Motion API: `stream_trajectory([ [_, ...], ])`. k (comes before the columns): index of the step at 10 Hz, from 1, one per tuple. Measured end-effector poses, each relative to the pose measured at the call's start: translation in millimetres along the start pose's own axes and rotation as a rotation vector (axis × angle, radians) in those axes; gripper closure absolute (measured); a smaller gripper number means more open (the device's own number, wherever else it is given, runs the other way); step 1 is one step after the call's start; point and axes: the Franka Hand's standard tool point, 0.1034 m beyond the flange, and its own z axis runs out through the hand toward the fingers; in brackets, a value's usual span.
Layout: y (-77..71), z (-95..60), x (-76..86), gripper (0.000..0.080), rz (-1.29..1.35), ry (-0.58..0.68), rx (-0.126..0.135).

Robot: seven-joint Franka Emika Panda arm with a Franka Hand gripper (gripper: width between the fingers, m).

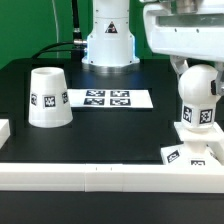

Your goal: Assemble lamp

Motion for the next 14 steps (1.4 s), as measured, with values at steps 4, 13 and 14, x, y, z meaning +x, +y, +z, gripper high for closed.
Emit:
stream_trajectory([
  [4,-0.8,0.2,0.4,0.0158,0.068,-0.019,0.010],
  [13,2.3,-2.5,-3.5,0.0101,-0.612,-0.028,-0.043],
  [14,2.6,-2.5,-3.1,0.0101,-0.680,-0.028,-0.046],
])
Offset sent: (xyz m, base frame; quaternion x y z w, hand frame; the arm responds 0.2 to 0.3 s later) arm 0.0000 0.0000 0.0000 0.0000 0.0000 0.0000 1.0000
